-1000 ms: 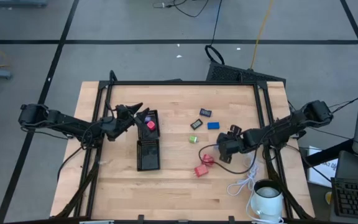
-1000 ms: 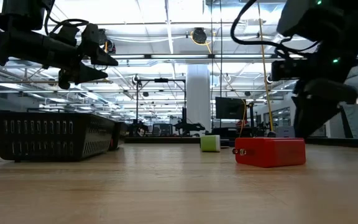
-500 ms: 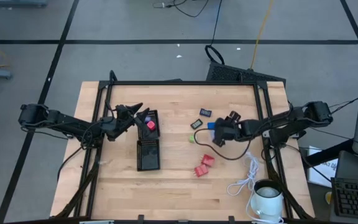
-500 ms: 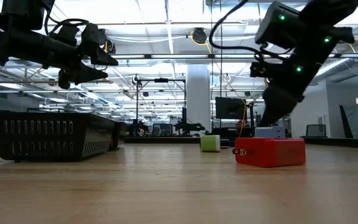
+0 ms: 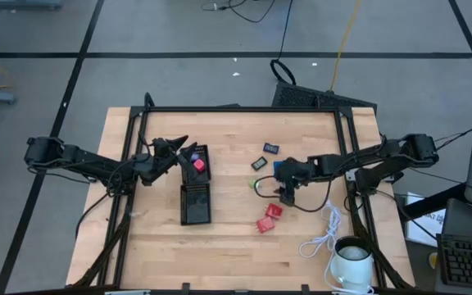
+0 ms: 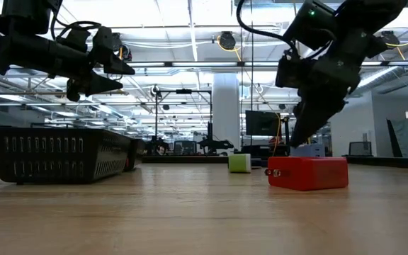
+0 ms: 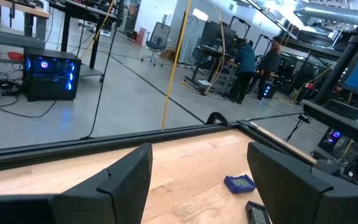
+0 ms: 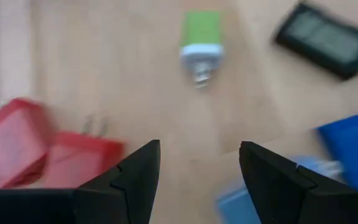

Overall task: Pick & Place Office items
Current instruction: Put the light blue charger adapter into the top black bin

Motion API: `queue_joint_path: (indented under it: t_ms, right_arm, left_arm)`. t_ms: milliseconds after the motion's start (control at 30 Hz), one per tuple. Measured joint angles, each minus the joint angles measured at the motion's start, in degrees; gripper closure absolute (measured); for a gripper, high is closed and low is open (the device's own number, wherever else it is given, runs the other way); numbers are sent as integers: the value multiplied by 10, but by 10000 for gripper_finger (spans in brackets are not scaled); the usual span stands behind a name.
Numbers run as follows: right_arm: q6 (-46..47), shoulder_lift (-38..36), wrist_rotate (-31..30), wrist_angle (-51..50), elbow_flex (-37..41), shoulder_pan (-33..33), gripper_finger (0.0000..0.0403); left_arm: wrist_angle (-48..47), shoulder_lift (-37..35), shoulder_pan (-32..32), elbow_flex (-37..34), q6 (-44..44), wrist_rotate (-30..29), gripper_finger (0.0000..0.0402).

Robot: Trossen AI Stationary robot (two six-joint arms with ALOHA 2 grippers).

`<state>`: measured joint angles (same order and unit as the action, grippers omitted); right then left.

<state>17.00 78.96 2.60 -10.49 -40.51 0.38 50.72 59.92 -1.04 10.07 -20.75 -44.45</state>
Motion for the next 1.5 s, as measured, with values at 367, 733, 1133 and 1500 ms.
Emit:
queue_joint_path:
  t_ms: [367,733,1133,1500]
  right_arm:
    - [68,0,10,-122,0,12,193]
    - [97,0,-160,-223,0,12,193]
    - [170,0,-115,-188,0,11,193]
    - [168,-51,-102,-150,0,5,193]
  left_arm:
    - [0,0,0,0,0,0,142]
    - [0,0,0,0,-8,0,135]
    - [0,0,0,0,-8,0,135]
    - [0,0,0,0,-7,0,135]
